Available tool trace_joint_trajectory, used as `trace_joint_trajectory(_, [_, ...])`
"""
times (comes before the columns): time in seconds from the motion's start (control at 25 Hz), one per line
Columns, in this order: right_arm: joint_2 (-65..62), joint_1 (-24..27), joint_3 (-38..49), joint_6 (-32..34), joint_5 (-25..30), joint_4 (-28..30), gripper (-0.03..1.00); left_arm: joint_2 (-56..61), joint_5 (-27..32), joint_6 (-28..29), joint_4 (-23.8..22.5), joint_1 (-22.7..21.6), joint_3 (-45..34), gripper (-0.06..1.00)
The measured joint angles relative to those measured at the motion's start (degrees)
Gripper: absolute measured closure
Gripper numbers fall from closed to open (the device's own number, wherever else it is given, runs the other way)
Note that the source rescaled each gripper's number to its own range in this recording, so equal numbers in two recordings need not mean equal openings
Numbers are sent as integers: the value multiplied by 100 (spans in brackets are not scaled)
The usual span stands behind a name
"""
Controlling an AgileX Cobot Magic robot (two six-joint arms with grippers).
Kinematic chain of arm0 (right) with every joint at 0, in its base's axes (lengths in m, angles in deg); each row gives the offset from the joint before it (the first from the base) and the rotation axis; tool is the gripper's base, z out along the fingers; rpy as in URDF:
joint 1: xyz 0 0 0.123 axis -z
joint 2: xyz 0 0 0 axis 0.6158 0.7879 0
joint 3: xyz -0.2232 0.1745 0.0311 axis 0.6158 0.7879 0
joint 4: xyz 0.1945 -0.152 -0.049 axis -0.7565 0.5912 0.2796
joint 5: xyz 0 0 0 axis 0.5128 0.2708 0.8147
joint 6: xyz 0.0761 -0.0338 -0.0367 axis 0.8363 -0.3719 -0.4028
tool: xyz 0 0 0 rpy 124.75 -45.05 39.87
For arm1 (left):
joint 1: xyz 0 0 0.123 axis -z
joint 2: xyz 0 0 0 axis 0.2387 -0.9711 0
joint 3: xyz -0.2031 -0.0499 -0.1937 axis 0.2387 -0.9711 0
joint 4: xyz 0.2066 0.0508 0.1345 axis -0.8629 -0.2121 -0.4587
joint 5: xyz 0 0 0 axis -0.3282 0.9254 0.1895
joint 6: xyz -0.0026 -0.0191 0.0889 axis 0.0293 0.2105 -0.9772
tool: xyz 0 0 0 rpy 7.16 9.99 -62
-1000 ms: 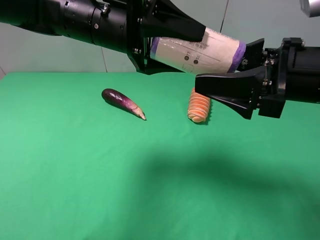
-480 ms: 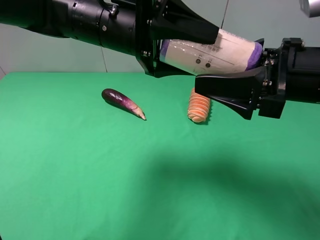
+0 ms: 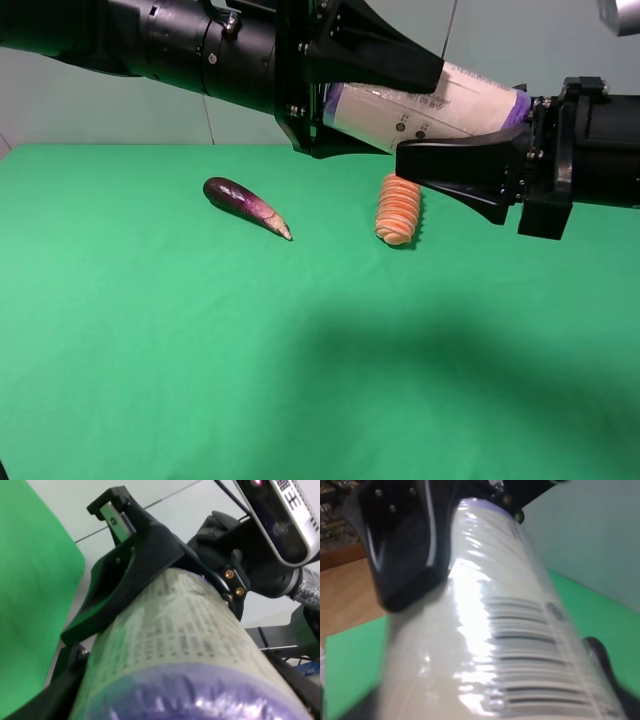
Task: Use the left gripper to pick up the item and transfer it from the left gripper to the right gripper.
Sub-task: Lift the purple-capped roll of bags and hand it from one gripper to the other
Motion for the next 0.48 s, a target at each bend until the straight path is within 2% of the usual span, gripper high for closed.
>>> trace_joint_trajectory(0.48, [0, 0, 0, -240, -10, 5, 95, 0, 0, -35, -7, 0, 0, 94])
